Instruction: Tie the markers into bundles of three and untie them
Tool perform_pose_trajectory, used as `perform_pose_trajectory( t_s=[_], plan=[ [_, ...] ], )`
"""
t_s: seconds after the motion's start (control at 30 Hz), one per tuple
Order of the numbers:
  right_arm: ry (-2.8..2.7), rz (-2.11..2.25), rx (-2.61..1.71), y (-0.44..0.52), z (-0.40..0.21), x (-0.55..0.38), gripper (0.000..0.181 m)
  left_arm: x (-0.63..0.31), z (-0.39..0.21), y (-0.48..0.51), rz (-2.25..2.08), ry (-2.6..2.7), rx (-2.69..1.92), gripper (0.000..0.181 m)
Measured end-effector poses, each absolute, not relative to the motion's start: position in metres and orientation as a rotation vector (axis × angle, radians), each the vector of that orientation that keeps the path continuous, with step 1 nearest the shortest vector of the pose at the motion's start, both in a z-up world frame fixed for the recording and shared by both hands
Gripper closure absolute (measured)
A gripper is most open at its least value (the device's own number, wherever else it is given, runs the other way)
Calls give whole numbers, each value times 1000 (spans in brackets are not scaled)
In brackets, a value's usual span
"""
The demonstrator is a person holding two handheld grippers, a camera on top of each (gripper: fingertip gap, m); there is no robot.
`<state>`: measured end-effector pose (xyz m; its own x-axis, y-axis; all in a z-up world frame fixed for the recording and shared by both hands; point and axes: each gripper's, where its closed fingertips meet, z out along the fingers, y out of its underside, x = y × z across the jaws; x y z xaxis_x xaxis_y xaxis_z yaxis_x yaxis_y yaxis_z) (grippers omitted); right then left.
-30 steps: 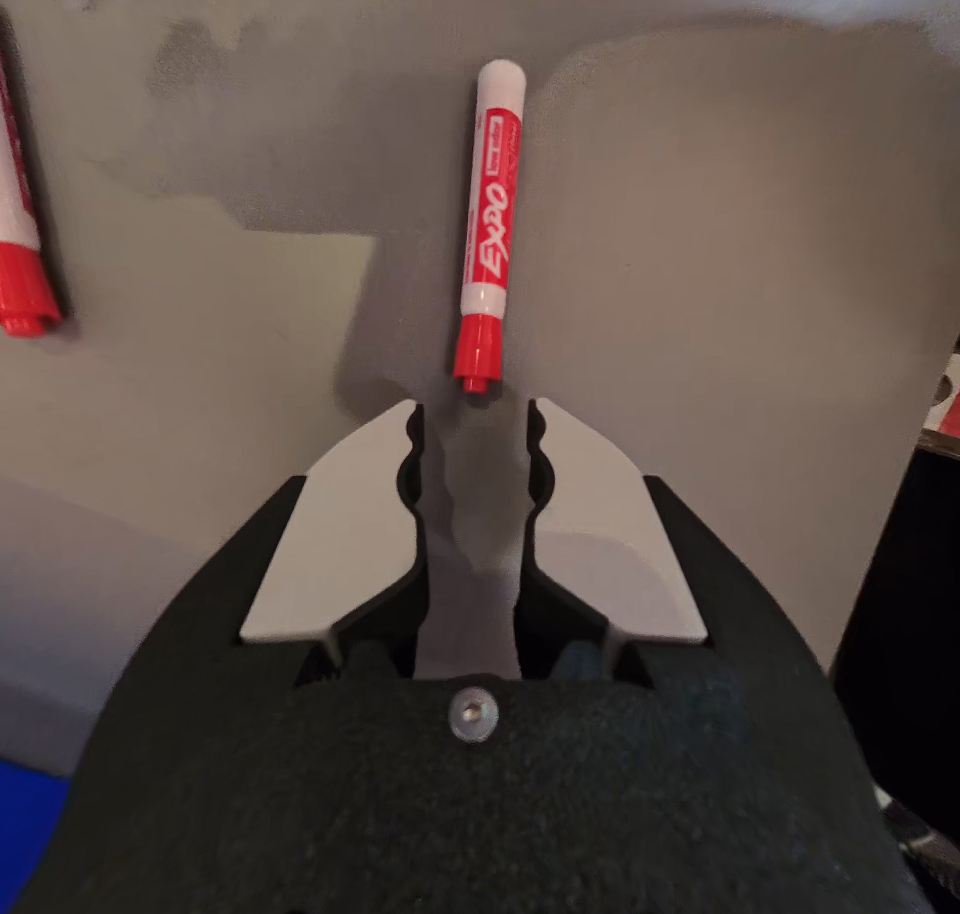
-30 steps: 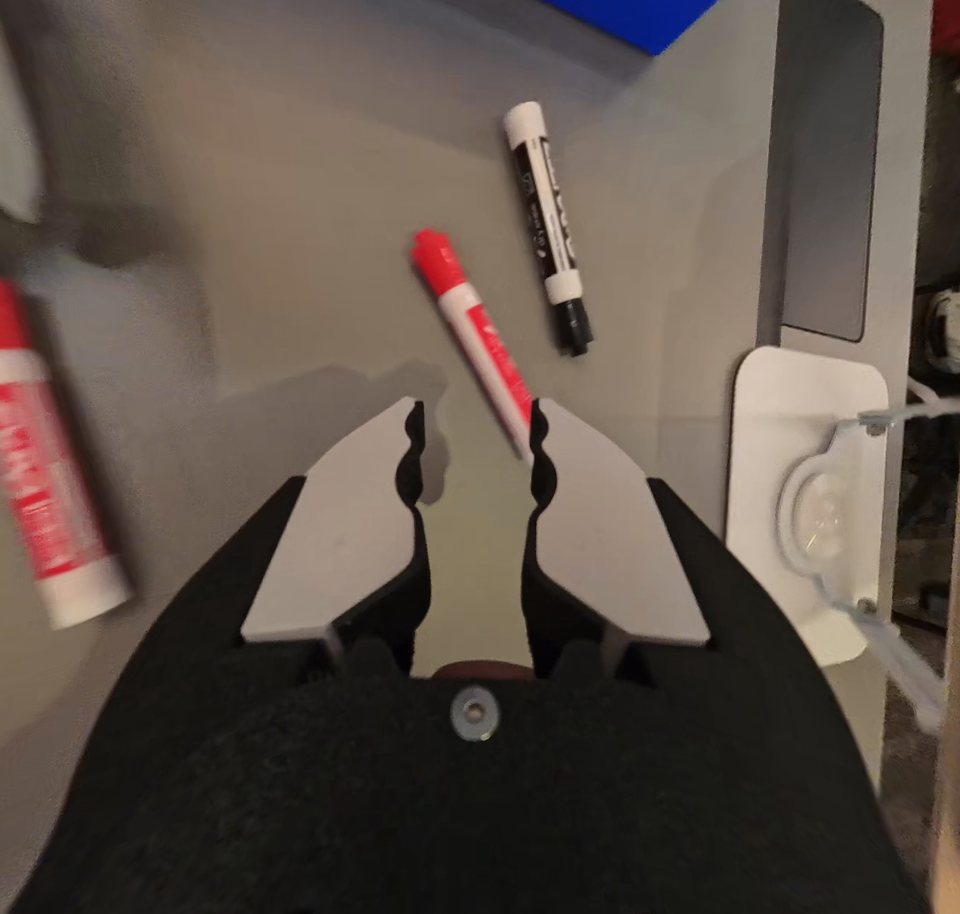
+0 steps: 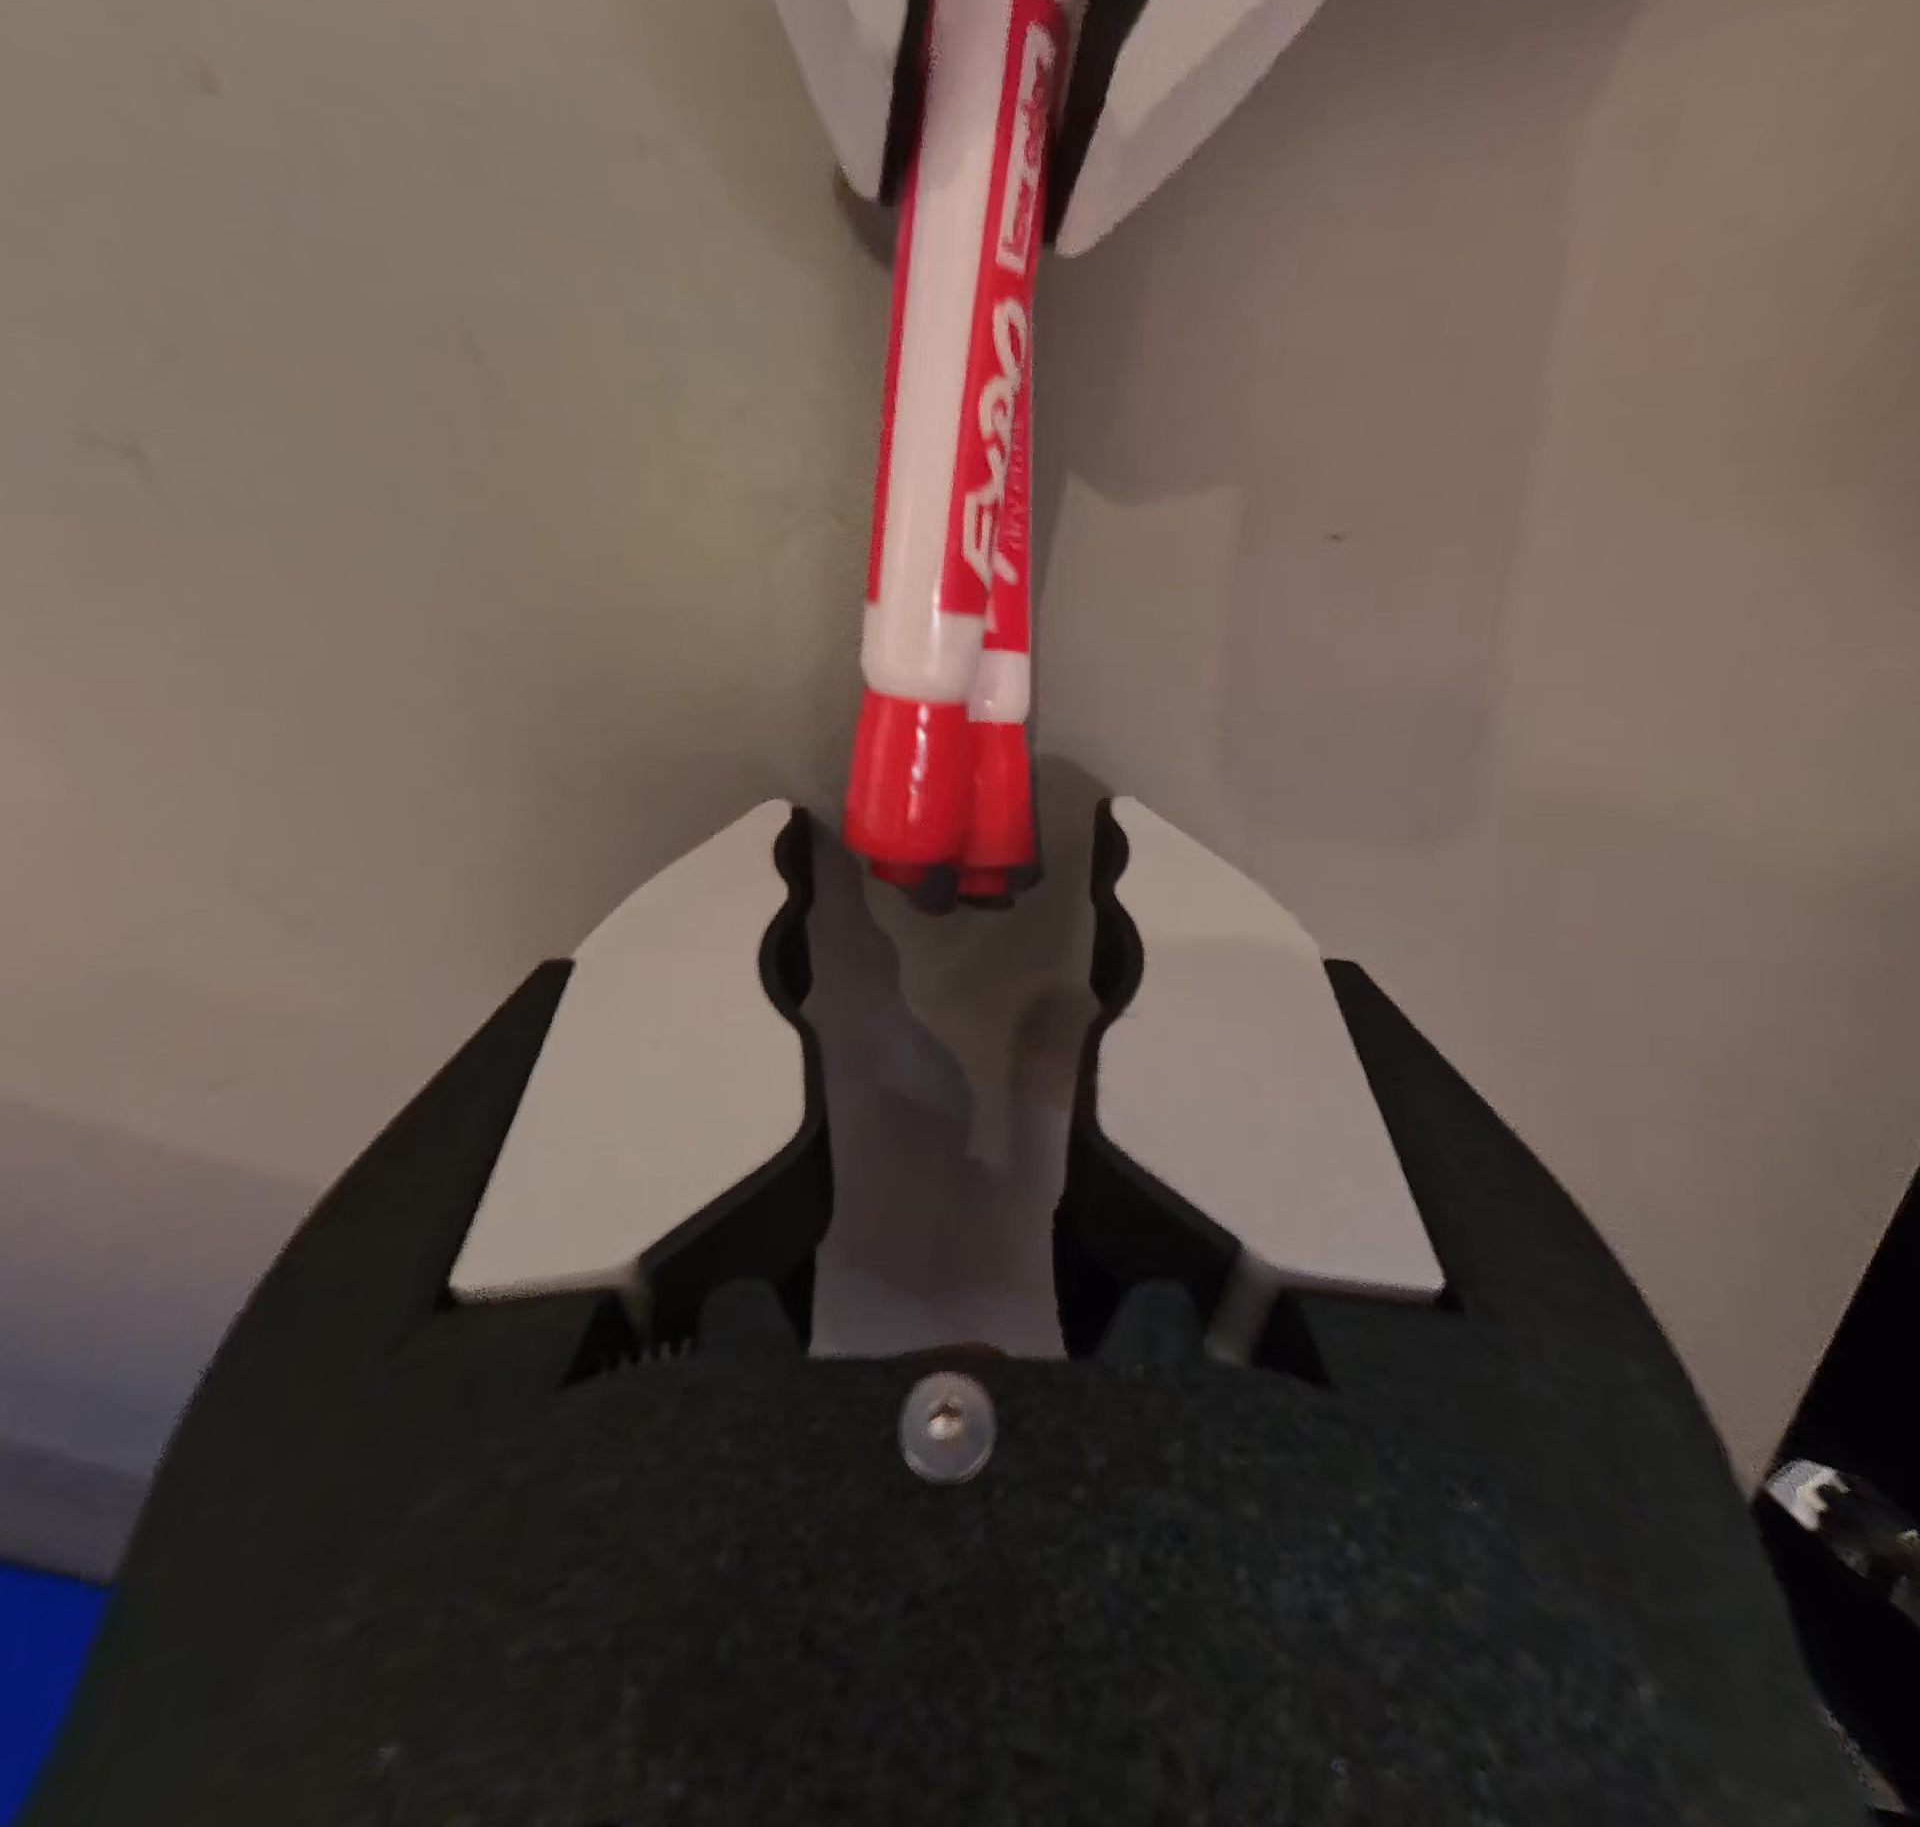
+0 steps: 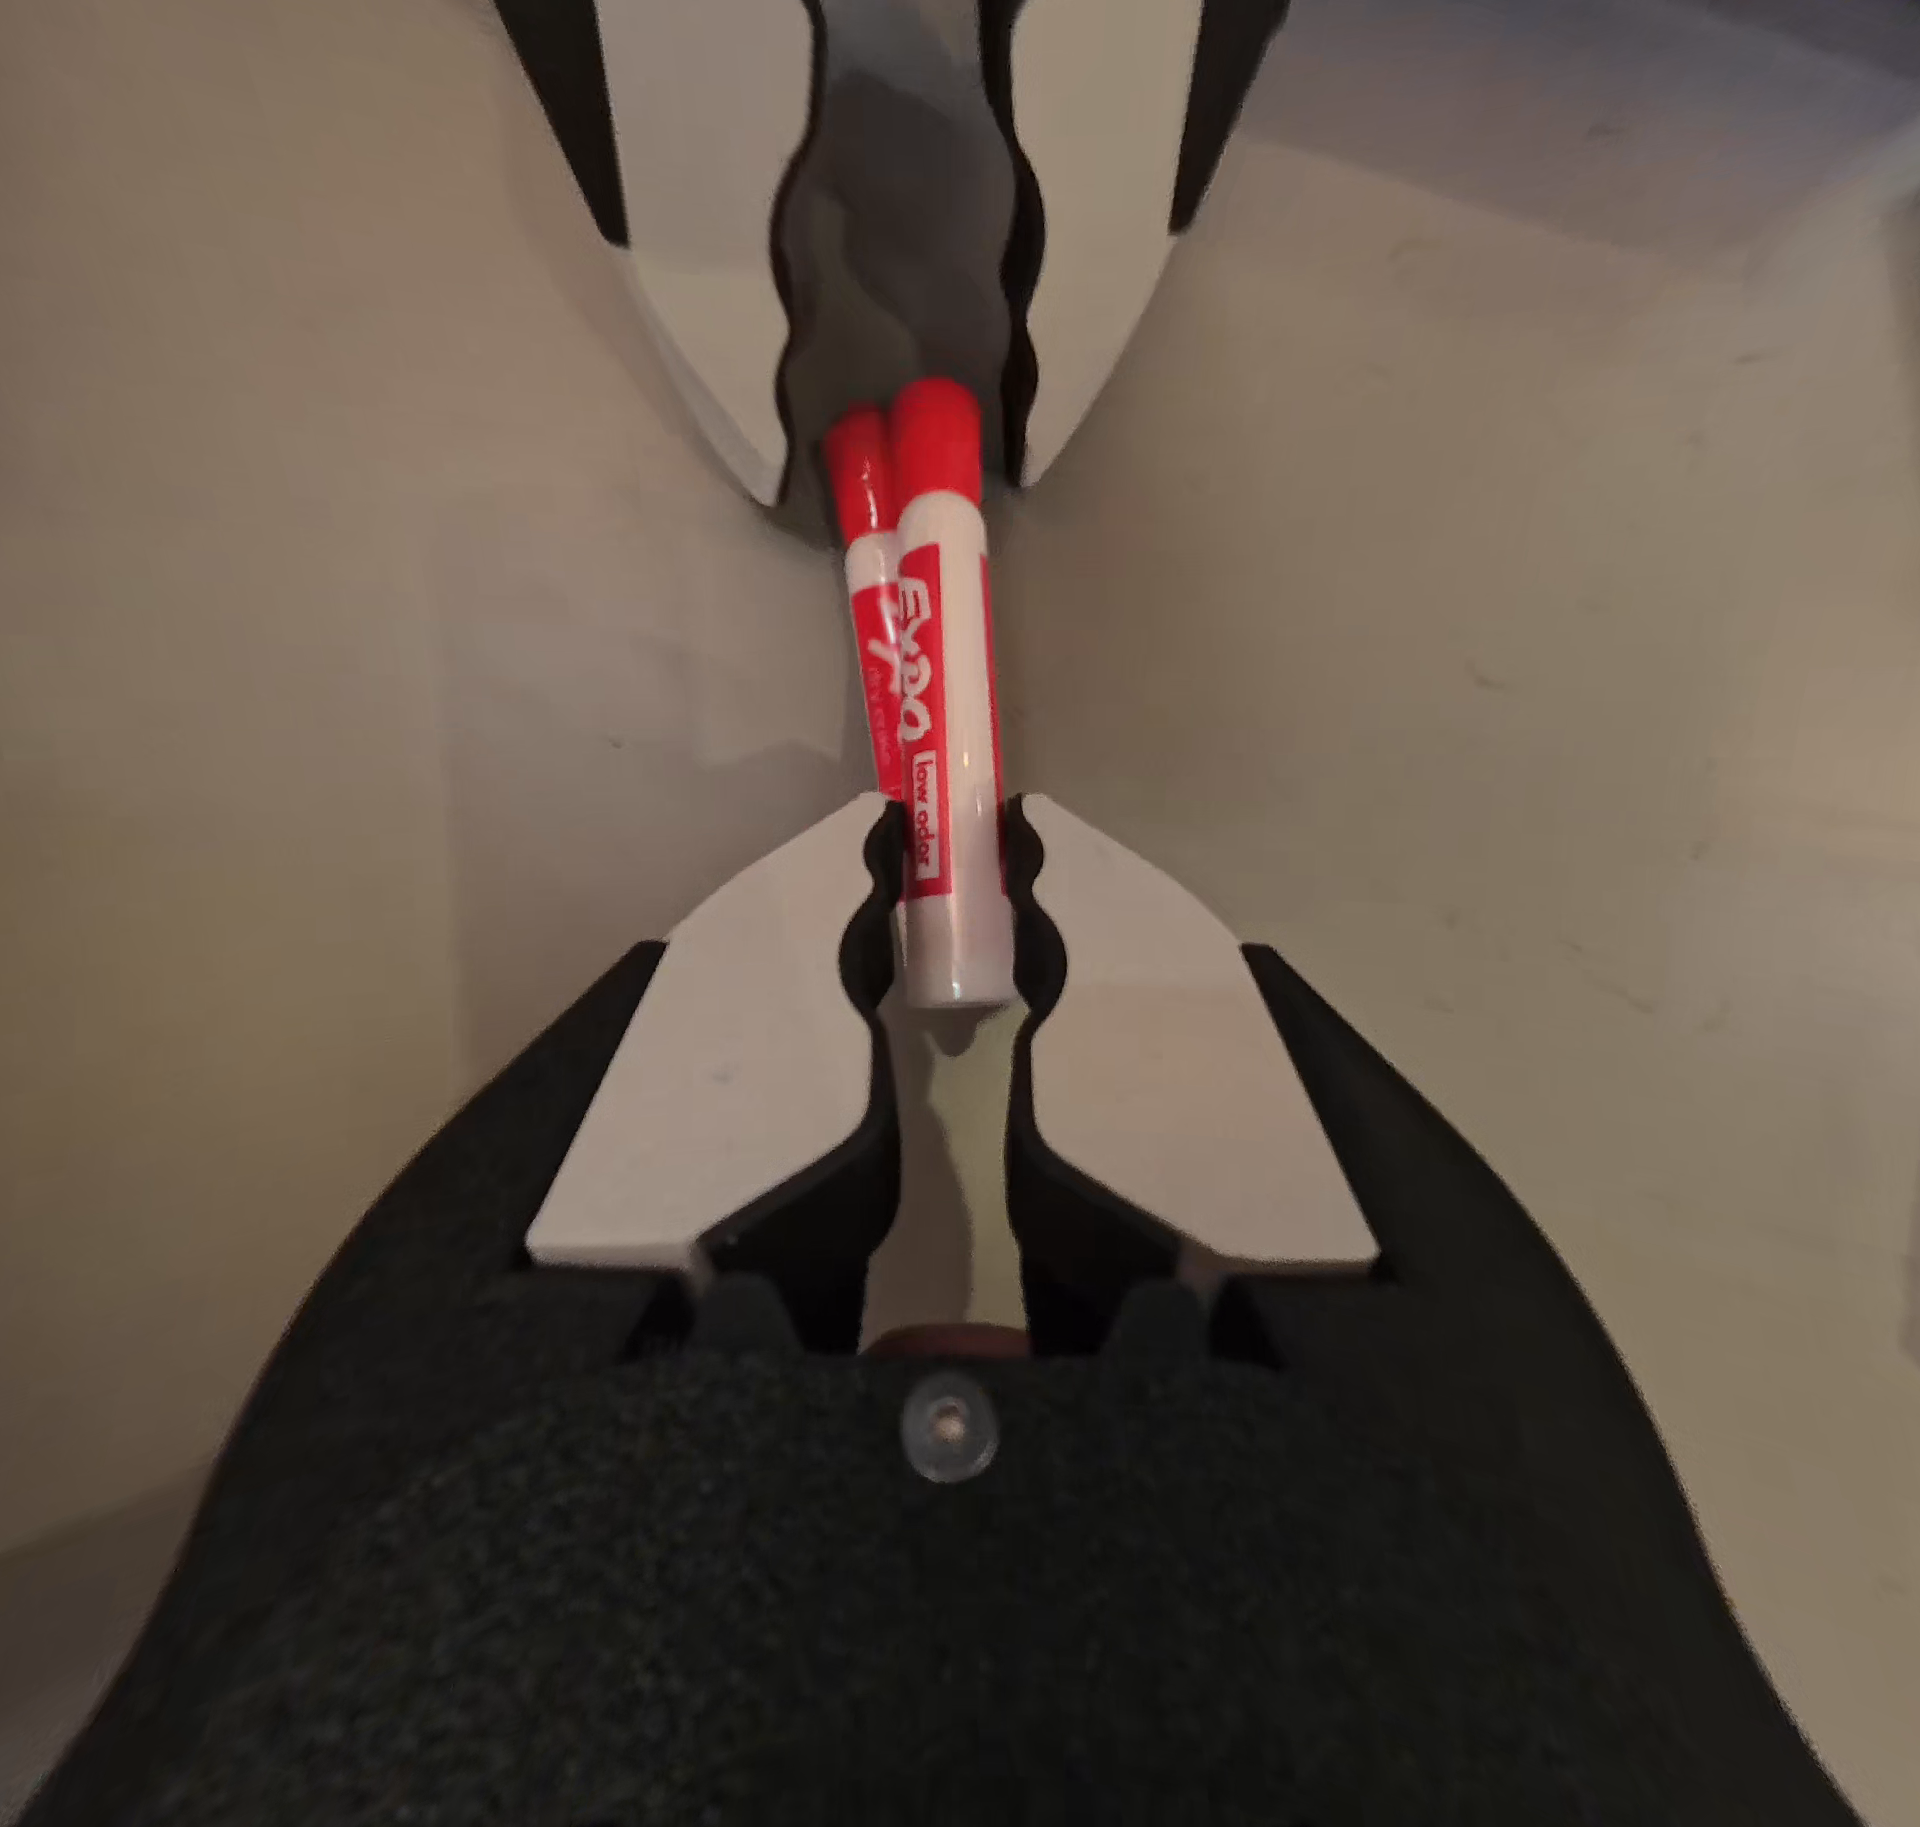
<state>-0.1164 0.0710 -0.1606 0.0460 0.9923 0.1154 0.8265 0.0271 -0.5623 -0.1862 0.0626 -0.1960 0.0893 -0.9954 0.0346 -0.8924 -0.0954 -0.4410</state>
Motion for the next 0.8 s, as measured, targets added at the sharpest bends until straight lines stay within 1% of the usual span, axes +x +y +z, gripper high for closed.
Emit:
perform_pose_trajectory(
  t_s=[0.13,0.2,0.27,0.57,0.7,0.8],
  plan=[
    [-1837,458,-1849,66,-163,-119,163,-183,-197,62,-419,1964,-2010,140],
    [-1814,488,-1842,62,-160,-121,163,-182,-197,59,-402,1994,-2000,147],
    [-1794,529,-1834,57,-157,-122,163,-181,-197,57,-378,2018,-1981,158],
    [-1871,409,-1773,61,-174,-119,162,-182,-197,51,-393,2177,-1893,162],
    [-1852,345,-1785,63,-176,-115,149,-180,-197,53,-367,2248,-1862,162],
    [-1856,233,-1803,59,-172,-109,148,-173,-197,54,-395,2261,-1872,163]
  ],
)
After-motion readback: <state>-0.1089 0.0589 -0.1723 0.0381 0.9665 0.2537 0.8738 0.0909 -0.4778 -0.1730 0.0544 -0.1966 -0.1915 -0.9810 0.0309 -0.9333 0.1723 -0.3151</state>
